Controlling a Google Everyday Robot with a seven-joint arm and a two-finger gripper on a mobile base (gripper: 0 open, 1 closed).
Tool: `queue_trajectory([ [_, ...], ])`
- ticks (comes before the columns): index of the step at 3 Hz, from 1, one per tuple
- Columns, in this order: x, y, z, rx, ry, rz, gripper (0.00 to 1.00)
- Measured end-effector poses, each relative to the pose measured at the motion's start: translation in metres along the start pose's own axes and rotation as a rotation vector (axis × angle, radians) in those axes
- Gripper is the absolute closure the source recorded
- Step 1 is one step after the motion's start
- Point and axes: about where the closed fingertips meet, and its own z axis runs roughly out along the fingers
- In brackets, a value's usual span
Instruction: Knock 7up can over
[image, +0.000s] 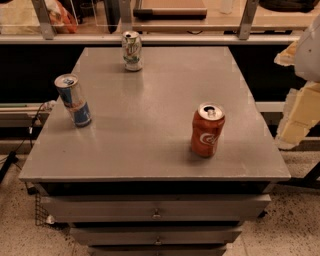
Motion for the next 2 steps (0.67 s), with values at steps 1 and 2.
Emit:
queue_trajectory([
  [1, 0.0, 0.0, 0.0, 0.0, 0.0, 0.0, 0.0],
  [2, -0.031, -0.03, 0.018, -0.003, -0.072, 0.019, 0.0],
])
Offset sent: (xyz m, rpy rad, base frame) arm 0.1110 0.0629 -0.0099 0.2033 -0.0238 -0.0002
